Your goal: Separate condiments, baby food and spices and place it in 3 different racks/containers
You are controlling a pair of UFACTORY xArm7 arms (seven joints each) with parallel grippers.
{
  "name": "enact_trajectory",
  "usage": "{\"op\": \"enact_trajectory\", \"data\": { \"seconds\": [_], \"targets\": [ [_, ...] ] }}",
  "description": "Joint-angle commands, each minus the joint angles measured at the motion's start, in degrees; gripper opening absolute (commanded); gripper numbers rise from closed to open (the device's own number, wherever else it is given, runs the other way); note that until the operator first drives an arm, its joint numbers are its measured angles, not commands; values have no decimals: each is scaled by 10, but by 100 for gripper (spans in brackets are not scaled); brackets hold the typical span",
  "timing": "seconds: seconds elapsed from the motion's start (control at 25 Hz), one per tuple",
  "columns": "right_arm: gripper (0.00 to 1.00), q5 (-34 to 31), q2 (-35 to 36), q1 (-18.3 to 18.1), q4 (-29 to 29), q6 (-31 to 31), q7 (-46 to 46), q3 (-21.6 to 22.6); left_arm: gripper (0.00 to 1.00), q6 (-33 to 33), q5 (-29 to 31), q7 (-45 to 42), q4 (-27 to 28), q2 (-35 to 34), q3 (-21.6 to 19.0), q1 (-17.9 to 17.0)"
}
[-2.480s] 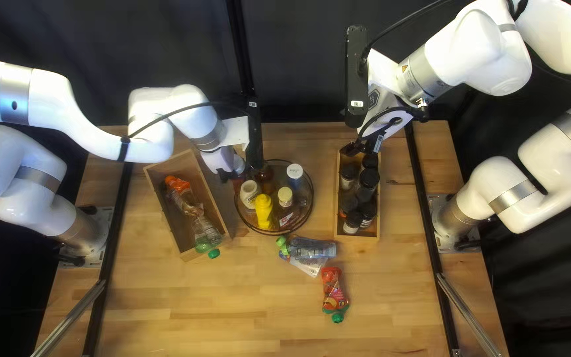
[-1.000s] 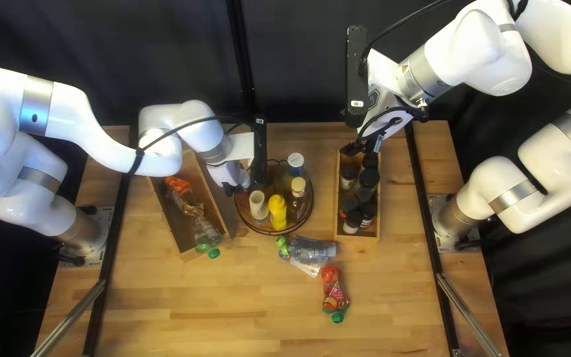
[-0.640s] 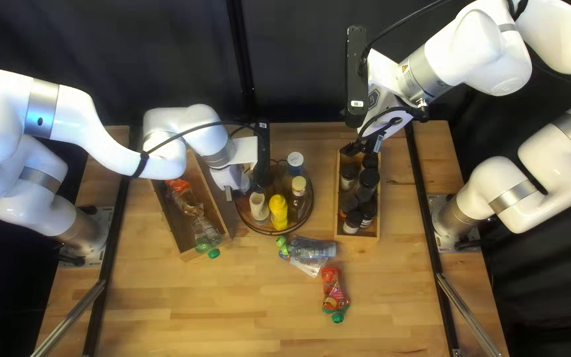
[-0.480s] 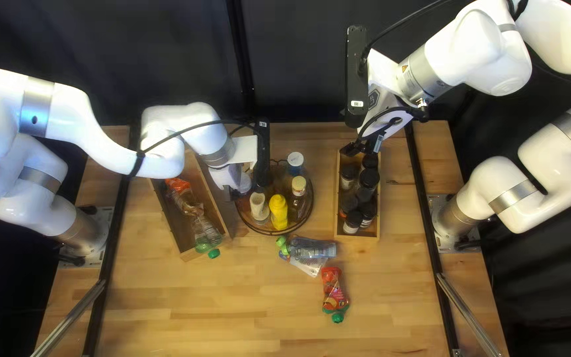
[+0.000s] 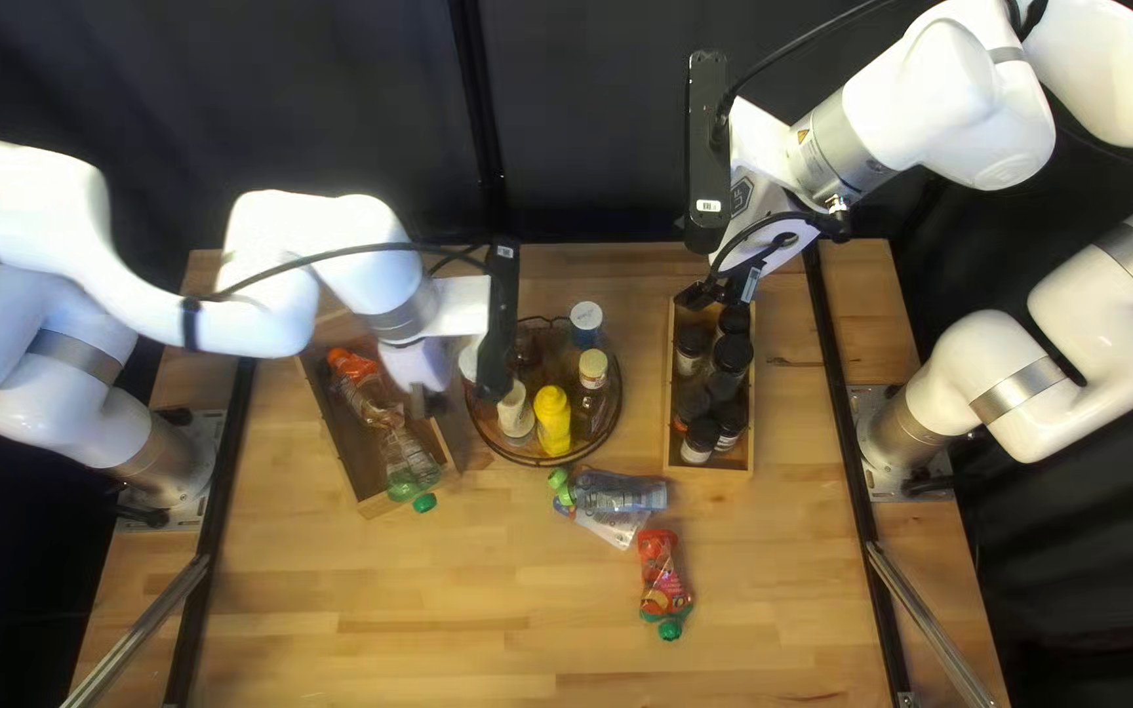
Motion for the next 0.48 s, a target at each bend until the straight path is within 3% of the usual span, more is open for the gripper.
{"op": "enact_trajectory", "data": {
  "seconds": [0.04, 0.28, 0.48],
  "targets": [
    [100, 0, 0, 0, 0, 0, 0, 0, 100, 46, 17, -40, -34, -96, -38, 4],
    [100, 0, 0, 0, 0, 0, 0, 0, 100, 43, 36, -75, -95, -216, -60, 22],
    [100, 0, 0, 0, 0, 0, 0, 0, 100, -8, 48, -72, -170, -320, -37, 43]
  ]
}}
